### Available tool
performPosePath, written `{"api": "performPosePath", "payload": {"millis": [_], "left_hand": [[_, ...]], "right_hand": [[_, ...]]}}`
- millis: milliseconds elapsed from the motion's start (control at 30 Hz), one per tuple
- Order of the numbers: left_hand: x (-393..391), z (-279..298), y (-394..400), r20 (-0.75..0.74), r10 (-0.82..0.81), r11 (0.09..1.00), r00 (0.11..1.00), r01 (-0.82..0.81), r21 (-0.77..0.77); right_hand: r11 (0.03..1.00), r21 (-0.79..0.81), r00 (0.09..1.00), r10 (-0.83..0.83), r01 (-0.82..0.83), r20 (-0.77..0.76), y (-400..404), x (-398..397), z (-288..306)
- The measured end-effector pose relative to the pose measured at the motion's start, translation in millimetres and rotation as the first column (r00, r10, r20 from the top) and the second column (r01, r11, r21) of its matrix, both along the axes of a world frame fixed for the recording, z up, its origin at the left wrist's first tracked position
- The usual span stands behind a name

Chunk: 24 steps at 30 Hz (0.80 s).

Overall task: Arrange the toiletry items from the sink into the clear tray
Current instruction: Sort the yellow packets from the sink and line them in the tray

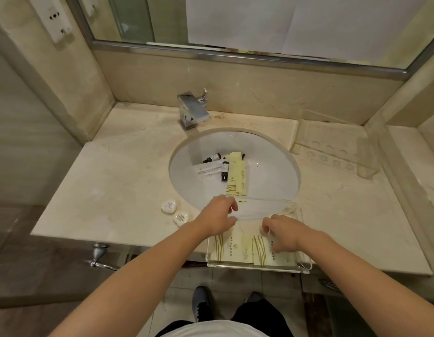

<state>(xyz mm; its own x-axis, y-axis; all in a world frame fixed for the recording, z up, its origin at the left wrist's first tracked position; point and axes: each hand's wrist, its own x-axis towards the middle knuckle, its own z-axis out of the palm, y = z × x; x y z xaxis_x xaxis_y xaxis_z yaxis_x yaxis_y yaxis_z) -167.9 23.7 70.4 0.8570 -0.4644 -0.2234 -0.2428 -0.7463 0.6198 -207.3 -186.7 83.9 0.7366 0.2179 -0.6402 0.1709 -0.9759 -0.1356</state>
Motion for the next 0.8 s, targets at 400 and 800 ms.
{"api": "performPosePath", "payload": {"millis": [400, 800], "left_hand": [[20.5, 1.2, 74.5, -0.033, 0.444, 0.892, 0.895, -0.445, -0.082], [44.0, -4.5, 66.1, -0.142, 0.522, 0.833, 0.841, -0.538, -0.129]], "right_hand": [[0.989, 0.145, 0.965, -0.074, 0.038, 0.251, 41.0, 36.3, 9.2], [0.909, 0.324, 0.885, -0.361, 0.263, 0.294, 50.4, 58.5, -3.9]]}}
